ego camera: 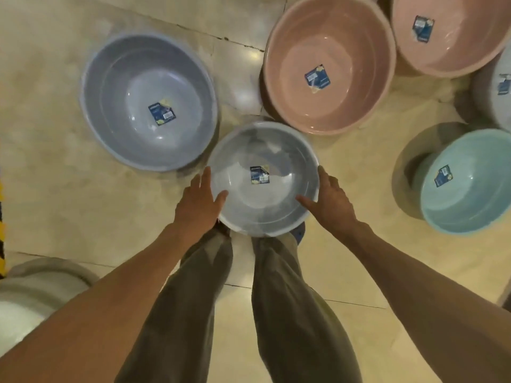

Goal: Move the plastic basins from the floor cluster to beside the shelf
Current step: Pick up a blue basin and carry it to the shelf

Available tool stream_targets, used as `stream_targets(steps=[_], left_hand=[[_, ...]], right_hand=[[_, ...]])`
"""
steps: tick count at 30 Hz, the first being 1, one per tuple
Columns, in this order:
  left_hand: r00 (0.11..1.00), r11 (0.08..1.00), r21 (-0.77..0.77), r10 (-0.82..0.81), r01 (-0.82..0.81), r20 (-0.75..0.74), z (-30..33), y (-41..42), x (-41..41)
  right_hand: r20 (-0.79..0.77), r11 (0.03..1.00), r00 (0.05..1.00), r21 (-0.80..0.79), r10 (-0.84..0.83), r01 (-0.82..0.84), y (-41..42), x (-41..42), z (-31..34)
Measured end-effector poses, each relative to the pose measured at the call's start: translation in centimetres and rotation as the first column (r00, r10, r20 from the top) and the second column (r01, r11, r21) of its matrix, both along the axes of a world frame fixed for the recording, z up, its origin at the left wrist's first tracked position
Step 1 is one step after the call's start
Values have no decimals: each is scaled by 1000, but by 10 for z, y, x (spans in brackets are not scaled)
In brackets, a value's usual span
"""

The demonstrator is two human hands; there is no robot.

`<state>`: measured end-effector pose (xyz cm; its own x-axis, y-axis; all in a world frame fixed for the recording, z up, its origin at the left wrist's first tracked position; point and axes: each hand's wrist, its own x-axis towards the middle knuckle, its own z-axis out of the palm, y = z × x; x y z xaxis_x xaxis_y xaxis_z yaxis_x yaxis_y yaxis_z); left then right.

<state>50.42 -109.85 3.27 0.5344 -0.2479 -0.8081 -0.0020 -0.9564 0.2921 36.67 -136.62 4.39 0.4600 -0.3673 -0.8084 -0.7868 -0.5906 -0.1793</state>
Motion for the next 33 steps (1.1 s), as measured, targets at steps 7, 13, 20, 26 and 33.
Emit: stream_targets(steps=[7, 13, 20, 26, 33], left_hand=[[983, 983, 20, 183, -182, -29, -66, -6, -6], [971, 971, -24, 239, -239, 16, -39, 1, -11], [957, 949, -154, 286, -275, 52, 43, 28, 11], [906, 909, -222, 391, -352, 161, 93, 65, 46], [817, 854, -240, 514, -461, 260, 112, 118, 99]], right_hand=[[19, 984, 984, 33, -177, 177, -13, -10, -73], [117, 987, 981, -26, -157, 161, -8, -13, -52], [178, 998, 983, -43, -41, 49, -9, 16, 28], [304, 999, 953, 41, -7, -6, 2, 85, 79], [378, 980, 907, -3, 185, -199, 41, 183, 98]])
